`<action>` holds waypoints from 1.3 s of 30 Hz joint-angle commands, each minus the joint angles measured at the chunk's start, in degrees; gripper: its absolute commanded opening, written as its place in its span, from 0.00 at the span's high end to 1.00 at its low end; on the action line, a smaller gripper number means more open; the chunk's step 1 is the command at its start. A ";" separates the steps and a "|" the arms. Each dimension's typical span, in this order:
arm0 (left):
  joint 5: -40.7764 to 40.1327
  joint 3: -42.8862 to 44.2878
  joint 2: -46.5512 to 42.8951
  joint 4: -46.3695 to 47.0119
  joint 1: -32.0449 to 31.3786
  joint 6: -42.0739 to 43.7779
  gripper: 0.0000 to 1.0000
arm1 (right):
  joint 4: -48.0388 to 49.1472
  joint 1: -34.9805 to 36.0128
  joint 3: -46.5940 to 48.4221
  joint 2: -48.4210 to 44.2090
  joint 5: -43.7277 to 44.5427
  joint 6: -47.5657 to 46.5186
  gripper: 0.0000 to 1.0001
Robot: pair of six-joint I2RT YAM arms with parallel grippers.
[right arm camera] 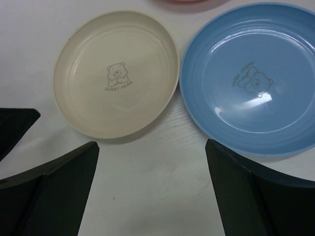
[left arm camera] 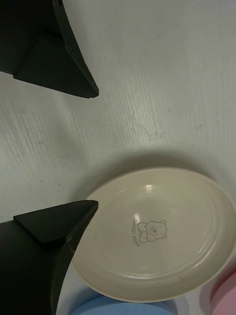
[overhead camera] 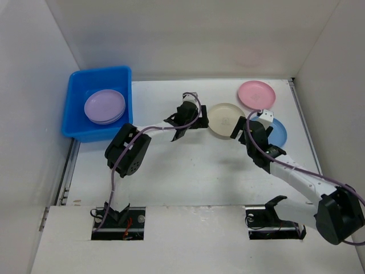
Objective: Place the plates into the plastic bin on the countertop
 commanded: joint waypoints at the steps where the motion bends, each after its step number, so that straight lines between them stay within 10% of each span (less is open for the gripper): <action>1: 3.02 5.04 1.86 2.17 -0.63 0.09 0.18 | 2.23 1.32 -0.80 -2.23 -0.01 0.40 0.04; 13: 4.07 13.39 12.49 -0.38 -1.25 1.67 0.34 | 2.23 2.64 -2.47 -7.25 0.25 0.22 0.04; 24: 1.18 13.84 15.32 -4.06 -1.86 1.93 0.95 | 1.53 3.87 -3.17 -9.80 1.22 0.66 0.05; 39: -10.43 -14.29 -25.35 -5.64 9.64 3.52 0.99 | 5.74 6.41 -3.79 -6.64 0.52 0.40 0.04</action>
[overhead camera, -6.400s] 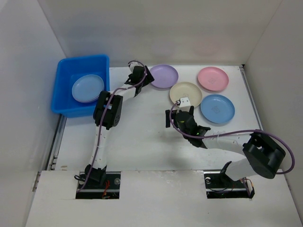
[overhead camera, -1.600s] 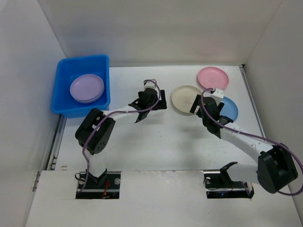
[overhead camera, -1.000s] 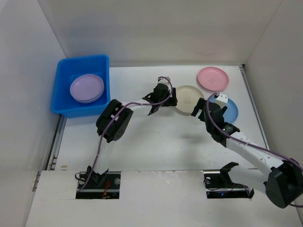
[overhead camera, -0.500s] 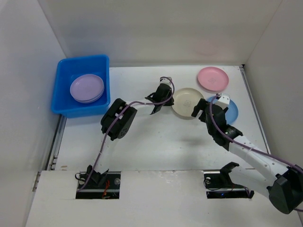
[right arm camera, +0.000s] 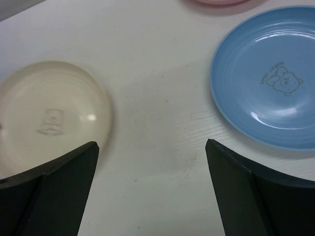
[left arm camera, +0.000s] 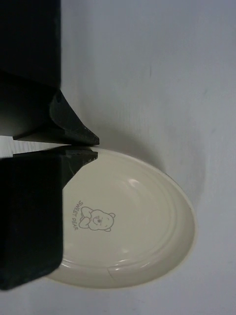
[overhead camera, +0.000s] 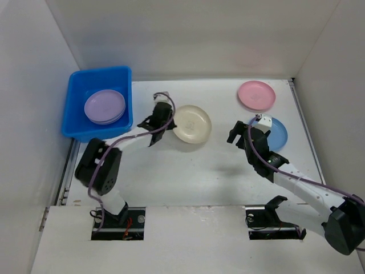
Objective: Place the plates into the plastic bin on the countertop
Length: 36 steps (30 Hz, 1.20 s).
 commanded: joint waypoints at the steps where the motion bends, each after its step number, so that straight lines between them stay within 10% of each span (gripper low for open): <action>1: -4.13 -0.87 -13.67 -2.60 4.86 1.31 0.99 | 4.02 1.13 0.34 1.76 0.32 -0.15 0.04; 8: -6.32 1.76 -30.92 -12.71 20.75 -0.45 0.97 | 5.42 1.74 1.75 4.84 -0.82 -1.56 0.04; 18: -11.08 -3.06 -32.70 -11.59 44.59 -11.95 0.97 | 6.31 1.92 2.89 6.68 -3.72 -4.02 0.04; 36: -10.82 8.44 -4.41 -2.44 47.77 -13.46 0.97 | 6.48 2.80 4.12 8.17 -6.71 -4.72 0.03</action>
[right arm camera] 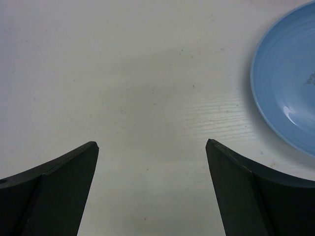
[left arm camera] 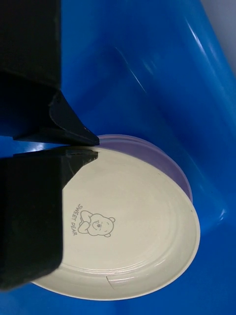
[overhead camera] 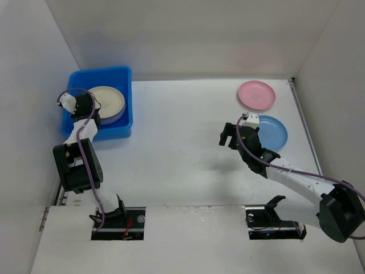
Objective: Place the plates into the plastic bin on the countertop
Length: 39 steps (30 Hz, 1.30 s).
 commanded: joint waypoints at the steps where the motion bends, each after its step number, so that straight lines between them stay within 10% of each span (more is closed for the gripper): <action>1: -0.37 6.21 2.36 5.93 0.12 -0.48 0.97 | 2.96 0.61 3.14 1.25 -0.53 -1.14 0.03; 10: -0.11 10.09 7.12 6.54 -0.50 1.81 0.69 | 2.88 0.61 5.51 4.06 -0.53 -1.49 0.03; 21: 0.42 4.82 -14.58 6.99 -17.43 10.85 0.15 | -3.70 -2.19 10.34 0.99 0.70 -1.58 0.03; 29: 8.16 -3.61 -12.67 6.28 -42.22 13.41 0.09 | -13.55 -12.29 13.51 2.66 2.99 3.51 0.05; 39: 7.90 -14.60 -5.98 11.63 -57.44 13.15 0.00 | -18.66 -27.94 10.26 3.97 3.08 12.21 0.10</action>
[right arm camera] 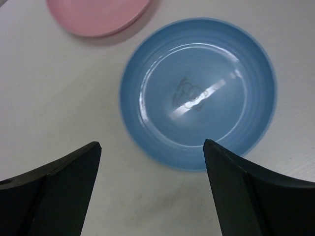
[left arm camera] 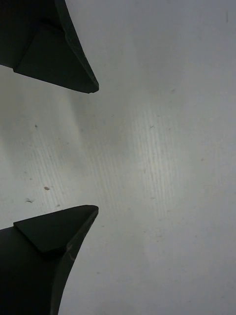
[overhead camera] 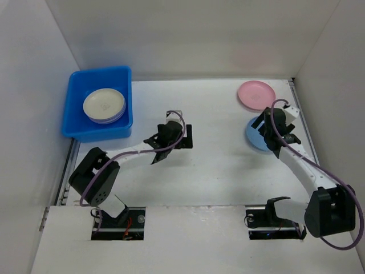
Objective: Place the plates into the plastic bin on the countertop
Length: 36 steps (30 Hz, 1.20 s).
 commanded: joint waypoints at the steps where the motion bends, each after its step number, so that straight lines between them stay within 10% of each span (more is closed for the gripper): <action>1: -0.32 -1.53 -1.63 4.97 -1.95 0.50 0.00 | -2.09 -4.99 -1.08 1.00 1.02 4.72 0.11; 24: -3.31 -12.97 -8.66 14.12 3.31 -4.78 0.00 | -3.24 -15.12 -2.76 16.03 -8.21 21.25 0.38; 32: -2.79 -13.93 -8.49 15.61 4.45 -5.92 0.00 | -1.39 -15.03 -4.25 16.22 -8.82 21.25 0.90; 36: -0.24 -14.55 -8.57 17.27 5.07 -6.98 0.00 | -1.04 -11.53 -4.60 11.65 -9.61 19.24 0.99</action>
